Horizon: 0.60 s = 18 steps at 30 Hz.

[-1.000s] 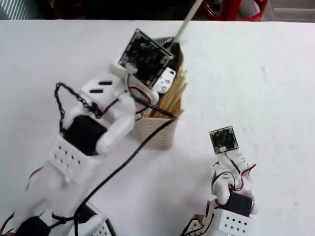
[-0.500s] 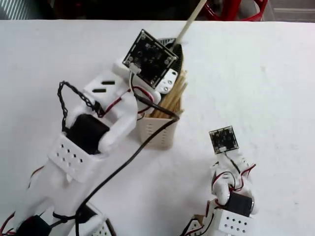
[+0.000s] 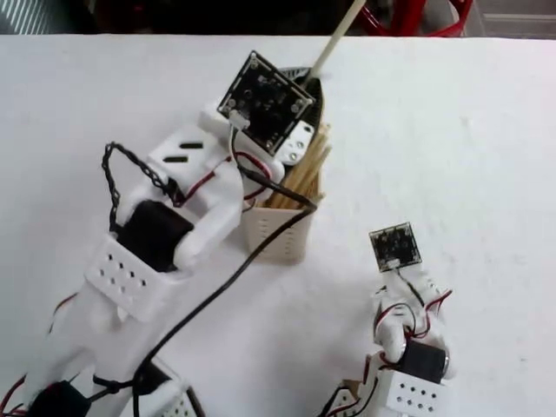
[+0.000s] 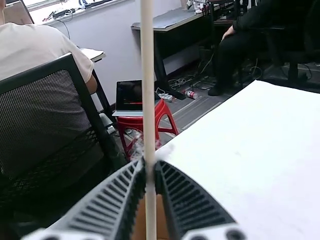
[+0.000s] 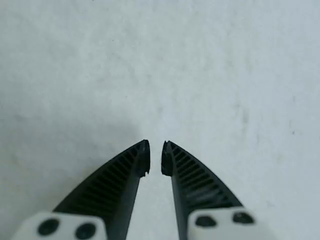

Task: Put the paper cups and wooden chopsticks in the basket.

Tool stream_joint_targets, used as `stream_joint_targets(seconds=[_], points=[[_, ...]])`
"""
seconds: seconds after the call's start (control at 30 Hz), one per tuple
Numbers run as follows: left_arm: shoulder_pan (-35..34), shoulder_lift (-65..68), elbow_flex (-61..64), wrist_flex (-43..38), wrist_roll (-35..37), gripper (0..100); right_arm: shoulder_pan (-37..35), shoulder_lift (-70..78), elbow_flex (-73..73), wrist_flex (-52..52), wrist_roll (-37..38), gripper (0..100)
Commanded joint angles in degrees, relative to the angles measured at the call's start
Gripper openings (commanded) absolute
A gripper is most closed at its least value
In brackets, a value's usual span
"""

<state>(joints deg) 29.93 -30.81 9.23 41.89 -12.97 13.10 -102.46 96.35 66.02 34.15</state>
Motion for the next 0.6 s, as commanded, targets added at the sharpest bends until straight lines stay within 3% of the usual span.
stream_joint_targets(seconds=[0.0, 0.57], points=[[0.3, -0.1, -0.4, -0.4, -0.5, 3, 0.2, -0.3, 0.5, 0.2, 0.3, 5.7], [0.3, -0.2, -0.7, 0.7, -0.2, 7, 0.2, -0.3, 0.5, 0.2, 0.3, 5.7]])
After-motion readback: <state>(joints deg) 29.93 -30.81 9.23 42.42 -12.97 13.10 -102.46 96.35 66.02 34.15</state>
